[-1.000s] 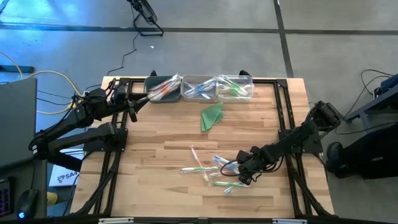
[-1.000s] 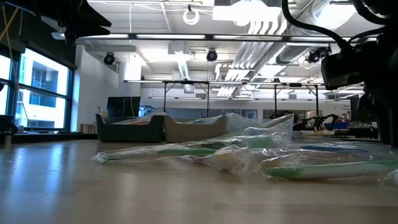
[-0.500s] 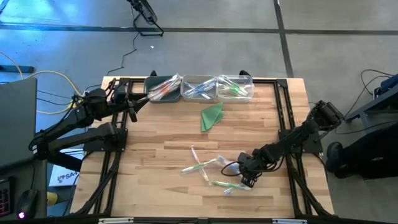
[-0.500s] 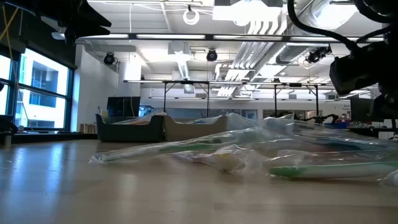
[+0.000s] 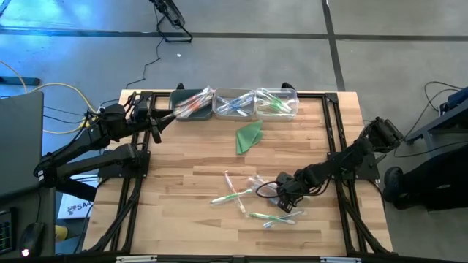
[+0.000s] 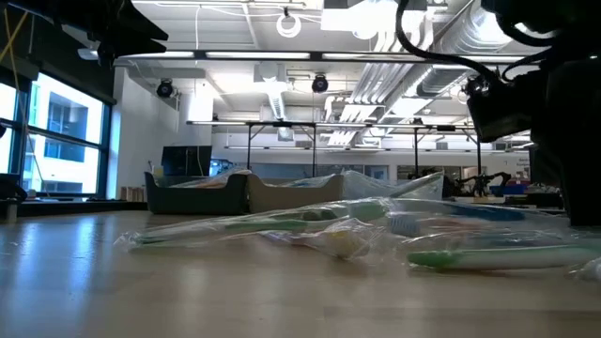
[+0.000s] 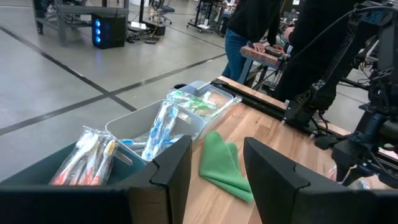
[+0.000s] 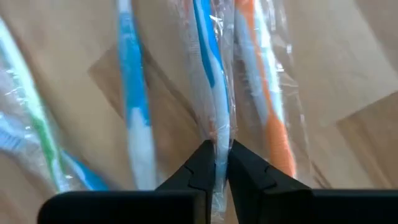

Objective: Pick & Place Toothbrushes
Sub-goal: Put the blue toothbrush into the gray bin

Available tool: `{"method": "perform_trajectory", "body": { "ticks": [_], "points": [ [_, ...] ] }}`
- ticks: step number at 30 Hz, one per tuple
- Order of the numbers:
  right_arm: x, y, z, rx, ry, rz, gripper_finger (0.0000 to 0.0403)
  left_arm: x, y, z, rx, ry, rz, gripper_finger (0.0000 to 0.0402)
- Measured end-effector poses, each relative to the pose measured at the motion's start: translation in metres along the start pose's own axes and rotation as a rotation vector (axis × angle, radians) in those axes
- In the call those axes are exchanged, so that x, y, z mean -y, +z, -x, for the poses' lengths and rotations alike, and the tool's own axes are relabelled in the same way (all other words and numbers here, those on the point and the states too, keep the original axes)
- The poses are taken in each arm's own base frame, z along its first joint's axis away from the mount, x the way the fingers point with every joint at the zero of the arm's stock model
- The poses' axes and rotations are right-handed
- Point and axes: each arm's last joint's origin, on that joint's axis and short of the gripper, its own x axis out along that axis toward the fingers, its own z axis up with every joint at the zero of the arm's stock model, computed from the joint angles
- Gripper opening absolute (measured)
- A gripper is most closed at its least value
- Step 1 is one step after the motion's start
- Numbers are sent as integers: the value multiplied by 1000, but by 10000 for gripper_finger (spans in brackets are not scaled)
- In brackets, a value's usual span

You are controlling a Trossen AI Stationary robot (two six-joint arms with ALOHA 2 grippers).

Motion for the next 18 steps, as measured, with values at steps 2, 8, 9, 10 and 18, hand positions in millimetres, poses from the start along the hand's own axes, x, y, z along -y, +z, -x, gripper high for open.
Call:
{"method": "perform_trajectory", "body": {
  "ticks": [2,8,9,10,18],
  "points": [
    [0,2,0,-9,17,14,36,0,0,0,0,0,0,143],
    [-2,7,0,28,47,25,95,0,0,0,0,0,0,143],
    [-2,8,0,24,57,16,107,0,0,0,0,0,0,143],
    [-2,10,0,19,66,7,117,0,0,0,0,0,0,143],
    [6,27,5,-13,107,-42,143,0,0,0,1,0,0,143]
  ]
}}
